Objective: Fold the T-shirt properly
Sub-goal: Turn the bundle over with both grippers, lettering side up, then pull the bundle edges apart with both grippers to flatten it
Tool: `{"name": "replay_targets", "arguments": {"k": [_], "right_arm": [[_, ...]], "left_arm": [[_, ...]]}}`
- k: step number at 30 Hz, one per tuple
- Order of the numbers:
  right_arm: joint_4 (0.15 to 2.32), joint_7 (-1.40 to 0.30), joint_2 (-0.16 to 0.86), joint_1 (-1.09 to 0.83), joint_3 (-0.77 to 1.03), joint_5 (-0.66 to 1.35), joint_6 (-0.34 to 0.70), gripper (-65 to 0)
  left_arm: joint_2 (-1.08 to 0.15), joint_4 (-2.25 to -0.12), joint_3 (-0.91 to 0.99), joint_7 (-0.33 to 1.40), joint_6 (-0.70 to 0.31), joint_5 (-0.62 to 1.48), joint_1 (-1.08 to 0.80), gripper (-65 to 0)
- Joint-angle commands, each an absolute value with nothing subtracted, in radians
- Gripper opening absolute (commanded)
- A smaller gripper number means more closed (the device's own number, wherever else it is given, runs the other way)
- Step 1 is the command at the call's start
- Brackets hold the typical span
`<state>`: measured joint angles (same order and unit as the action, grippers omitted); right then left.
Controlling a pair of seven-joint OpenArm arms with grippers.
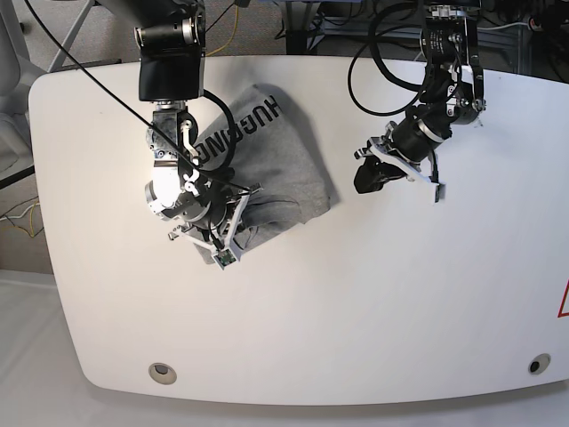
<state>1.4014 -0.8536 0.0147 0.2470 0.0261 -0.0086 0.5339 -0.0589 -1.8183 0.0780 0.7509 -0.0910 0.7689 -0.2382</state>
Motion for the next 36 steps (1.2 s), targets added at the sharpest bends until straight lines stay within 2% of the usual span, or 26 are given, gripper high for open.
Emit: {"name": "replay_targets", "arguments": {"k": [1, 12, 36], "right_arm": [[1.478, -0.855, 0.001, 0.275, 0.024, 0.012, 0.539, -64.4], [1.596, -0.921, -0.001, 0.282, 0.022, 0.008, 0.539, -64.4], [1.598, -0.947, 0.091, 0.302, 0.028, 0.007, 0.545, -64.4]], "left_arm": [[-0.062, -1.836, 0.079, 0.743, -0.087, 0.777, -0.236, -63.1], [-0.021, -1.827, 0.047, 0.743, -0.087, 0.831, -0.182, -63.1], [0.150, -1.581, -0.162, 0.737, -0.101, 0.771, 0.007, -63.1]]}}
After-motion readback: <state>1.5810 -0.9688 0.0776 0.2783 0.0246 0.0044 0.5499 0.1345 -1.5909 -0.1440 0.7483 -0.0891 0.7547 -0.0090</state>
